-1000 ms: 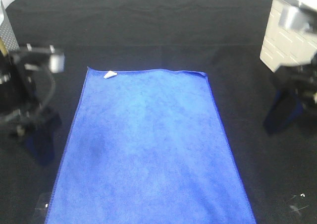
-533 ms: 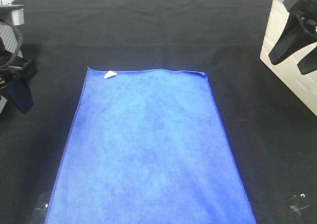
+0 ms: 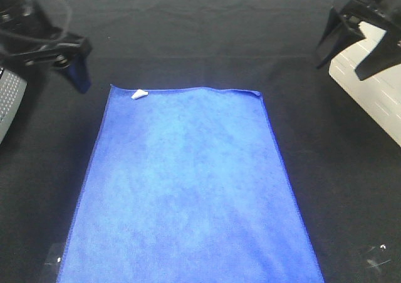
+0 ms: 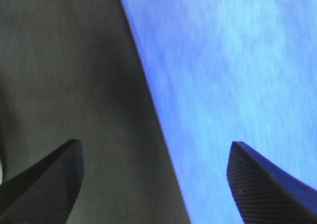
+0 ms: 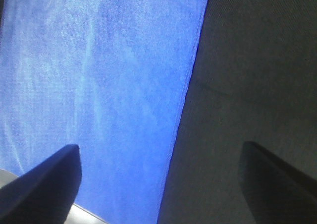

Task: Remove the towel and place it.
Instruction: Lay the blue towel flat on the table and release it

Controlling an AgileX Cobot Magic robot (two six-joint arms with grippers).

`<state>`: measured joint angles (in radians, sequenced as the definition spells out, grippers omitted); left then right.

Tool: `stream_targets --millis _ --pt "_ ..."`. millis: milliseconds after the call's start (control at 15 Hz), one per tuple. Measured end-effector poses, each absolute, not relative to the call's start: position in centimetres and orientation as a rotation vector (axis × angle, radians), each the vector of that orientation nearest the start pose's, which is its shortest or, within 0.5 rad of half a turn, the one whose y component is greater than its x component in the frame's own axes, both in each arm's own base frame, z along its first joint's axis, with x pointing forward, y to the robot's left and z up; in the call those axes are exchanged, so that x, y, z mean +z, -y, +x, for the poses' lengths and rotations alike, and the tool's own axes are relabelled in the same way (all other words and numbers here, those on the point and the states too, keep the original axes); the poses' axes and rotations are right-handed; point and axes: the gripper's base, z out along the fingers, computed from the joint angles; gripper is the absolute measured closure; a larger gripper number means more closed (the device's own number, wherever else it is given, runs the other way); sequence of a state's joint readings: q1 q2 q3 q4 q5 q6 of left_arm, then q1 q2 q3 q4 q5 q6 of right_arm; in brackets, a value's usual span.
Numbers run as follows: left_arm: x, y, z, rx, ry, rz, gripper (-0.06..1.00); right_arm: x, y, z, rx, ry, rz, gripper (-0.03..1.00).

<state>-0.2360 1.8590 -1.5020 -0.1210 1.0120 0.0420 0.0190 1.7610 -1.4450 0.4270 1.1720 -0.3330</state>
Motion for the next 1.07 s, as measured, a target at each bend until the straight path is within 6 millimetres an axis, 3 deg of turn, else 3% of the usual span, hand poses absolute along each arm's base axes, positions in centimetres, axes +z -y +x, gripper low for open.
stream_targets --millis 400,467,600,1067 --pt "21.4 12.0 45.7 -0.221 -2.827 0.268 0.21 24.4 -4.6 44.1 0.580 -2.806 -0.391 0.15" --pt "20.0 11.9 46.9 -0.225 -2.852 0.235 0.21 23.4 -4.7 45.5 0.607 -2.799 -0.384 0.15" --pt "18.8 11.6 47.6 -0.229 -2.868 0.199 0.21 22.7 -4.8 46.3 0.615 -2.796 -0.381 0.15" --pt "14.5 7.9 51.6 -0.271 -2.868 0.009 0.21 16.6 -5.1 50.4 0.664 -2.812 -0.378 0.15"
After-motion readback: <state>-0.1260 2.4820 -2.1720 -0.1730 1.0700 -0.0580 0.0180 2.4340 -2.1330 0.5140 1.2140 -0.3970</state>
